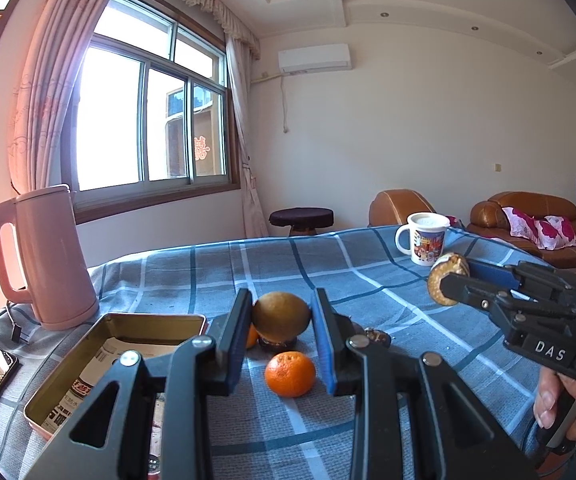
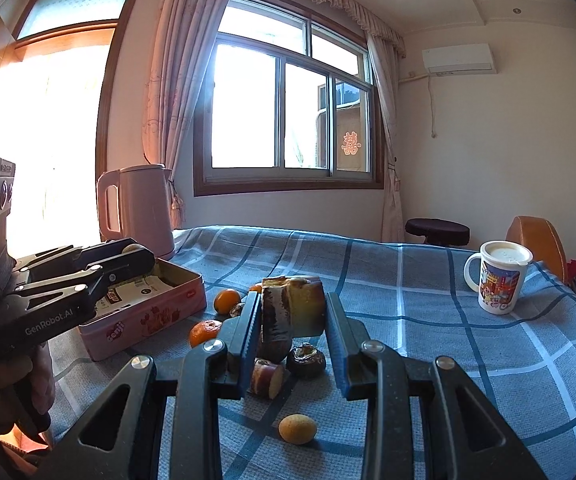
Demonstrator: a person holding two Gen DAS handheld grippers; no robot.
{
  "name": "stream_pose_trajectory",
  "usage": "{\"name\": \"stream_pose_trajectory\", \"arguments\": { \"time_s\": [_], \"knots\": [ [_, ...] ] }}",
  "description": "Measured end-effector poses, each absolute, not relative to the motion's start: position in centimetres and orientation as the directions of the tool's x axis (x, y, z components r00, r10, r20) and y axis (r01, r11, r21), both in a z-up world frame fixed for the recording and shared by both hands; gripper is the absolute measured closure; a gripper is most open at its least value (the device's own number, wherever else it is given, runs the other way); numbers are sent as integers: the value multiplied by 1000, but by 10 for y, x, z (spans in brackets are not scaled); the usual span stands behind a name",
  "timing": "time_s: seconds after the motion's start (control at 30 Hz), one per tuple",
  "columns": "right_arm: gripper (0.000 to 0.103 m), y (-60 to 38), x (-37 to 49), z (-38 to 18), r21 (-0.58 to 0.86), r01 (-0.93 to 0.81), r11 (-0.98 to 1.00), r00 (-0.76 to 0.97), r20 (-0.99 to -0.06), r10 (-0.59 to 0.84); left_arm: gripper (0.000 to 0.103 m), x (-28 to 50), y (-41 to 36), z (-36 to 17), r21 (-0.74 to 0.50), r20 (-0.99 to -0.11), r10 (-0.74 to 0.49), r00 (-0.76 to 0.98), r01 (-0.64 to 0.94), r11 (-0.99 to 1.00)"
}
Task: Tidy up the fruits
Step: 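Lift the kiwi with the left tool while the right tool carries the tuber piece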
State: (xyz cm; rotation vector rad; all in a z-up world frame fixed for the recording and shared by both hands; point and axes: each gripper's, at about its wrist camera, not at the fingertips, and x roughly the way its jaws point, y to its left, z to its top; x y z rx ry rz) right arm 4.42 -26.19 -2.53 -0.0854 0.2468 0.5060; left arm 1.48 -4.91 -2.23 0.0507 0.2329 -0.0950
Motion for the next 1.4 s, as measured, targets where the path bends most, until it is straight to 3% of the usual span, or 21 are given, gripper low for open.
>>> {"name": "stream_pose_trajectory", "arguments": {
  "time_s": [1.4],
  "knots": [
    [70, -164, 55, -7, -106, -608, 787, 772, -309, 555, 71, 36, 28, -34, 34, -332, 80, 940, -73, 997]
  ]
}}
